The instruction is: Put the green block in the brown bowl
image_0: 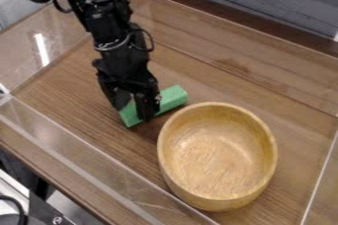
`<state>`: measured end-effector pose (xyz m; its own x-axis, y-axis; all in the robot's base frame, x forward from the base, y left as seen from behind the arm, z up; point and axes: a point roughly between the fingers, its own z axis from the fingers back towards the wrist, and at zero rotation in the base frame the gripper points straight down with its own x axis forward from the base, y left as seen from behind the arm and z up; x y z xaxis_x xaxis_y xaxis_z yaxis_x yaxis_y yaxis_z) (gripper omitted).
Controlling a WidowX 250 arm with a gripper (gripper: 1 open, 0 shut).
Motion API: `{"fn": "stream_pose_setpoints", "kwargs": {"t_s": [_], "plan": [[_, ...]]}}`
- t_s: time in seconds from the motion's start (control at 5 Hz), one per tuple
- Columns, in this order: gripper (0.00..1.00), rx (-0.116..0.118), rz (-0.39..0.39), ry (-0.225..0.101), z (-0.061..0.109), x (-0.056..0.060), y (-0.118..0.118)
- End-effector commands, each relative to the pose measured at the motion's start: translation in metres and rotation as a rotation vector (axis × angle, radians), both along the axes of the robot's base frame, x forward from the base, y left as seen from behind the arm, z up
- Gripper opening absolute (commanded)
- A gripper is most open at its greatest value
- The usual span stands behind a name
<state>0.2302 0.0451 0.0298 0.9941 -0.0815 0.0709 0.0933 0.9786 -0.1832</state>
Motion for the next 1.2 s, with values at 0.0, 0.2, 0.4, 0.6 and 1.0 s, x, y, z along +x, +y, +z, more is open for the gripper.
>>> {"fn": "stream_pose_setpoints", "kwargs": {"t_s": [0.0,0.2,0.4,0.6,1.0], "plan": [[1.0,0.0,-0.002,-0.02,0.002,0.004,-0.001],[0.0,-0.006,0.003,-0.016,0.0,0.005,-0.002],[0.0,-0.013,0.007,-0.003,0.004,0.003,-0.002],[0.0,-0.02,0.01,0.01,0.009,0.002,-0.002],[0.0,-0.03,0.017,0.036,0.019,0.0,-0.001]]}}
